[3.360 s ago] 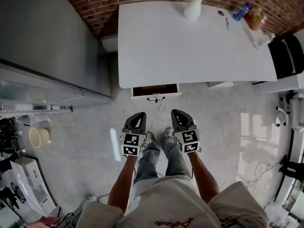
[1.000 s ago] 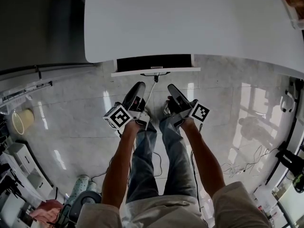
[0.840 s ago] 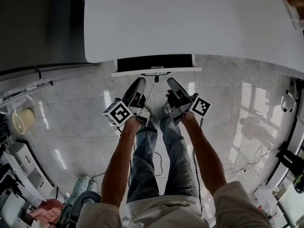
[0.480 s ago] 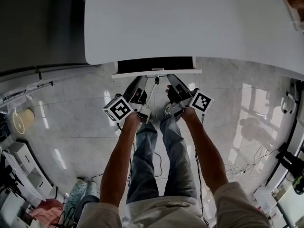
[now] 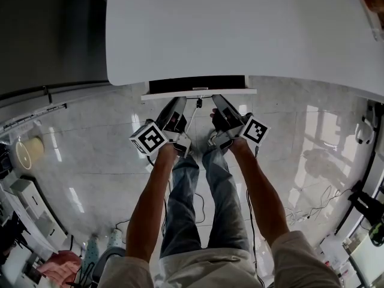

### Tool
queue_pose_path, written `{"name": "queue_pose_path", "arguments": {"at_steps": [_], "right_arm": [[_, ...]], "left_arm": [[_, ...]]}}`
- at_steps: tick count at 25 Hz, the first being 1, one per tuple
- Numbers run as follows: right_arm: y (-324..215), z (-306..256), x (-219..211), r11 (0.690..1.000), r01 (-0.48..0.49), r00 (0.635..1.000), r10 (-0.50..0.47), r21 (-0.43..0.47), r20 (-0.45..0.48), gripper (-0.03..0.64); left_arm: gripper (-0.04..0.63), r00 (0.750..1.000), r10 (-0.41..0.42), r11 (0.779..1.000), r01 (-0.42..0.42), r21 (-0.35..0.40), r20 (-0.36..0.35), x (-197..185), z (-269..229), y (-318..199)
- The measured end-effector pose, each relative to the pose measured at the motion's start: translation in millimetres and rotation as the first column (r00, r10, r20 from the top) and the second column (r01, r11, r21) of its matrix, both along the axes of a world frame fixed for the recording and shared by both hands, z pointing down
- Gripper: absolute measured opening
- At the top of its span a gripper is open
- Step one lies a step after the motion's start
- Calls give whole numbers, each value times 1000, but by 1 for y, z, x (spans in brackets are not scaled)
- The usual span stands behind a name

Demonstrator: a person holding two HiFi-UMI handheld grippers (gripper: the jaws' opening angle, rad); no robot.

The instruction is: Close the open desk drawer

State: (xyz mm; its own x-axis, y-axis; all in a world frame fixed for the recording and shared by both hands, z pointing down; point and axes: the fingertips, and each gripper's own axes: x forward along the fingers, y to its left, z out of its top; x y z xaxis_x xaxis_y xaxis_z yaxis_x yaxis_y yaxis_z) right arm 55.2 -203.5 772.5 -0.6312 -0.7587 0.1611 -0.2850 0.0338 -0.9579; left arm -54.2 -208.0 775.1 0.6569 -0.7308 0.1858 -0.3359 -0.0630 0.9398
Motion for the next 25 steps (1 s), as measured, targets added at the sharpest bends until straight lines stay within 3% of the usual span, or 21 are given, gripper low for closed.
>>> {"name": "queue_pose_path", "arguments": {"at_steps": [15, 25], "right_arm": [[-103, 4, 3, 999, -40, 995, 39, -9, -92, 60], [-110, 5, 1, 1000, -20, 997, 20, -4, -80, 63]], "left_arm": [[69, 997, -35, 999, 34, 14, 75, 0, 0, -104], [70, 995, -46, 999, 46, 10, 86, 0, 1, -108]]}}
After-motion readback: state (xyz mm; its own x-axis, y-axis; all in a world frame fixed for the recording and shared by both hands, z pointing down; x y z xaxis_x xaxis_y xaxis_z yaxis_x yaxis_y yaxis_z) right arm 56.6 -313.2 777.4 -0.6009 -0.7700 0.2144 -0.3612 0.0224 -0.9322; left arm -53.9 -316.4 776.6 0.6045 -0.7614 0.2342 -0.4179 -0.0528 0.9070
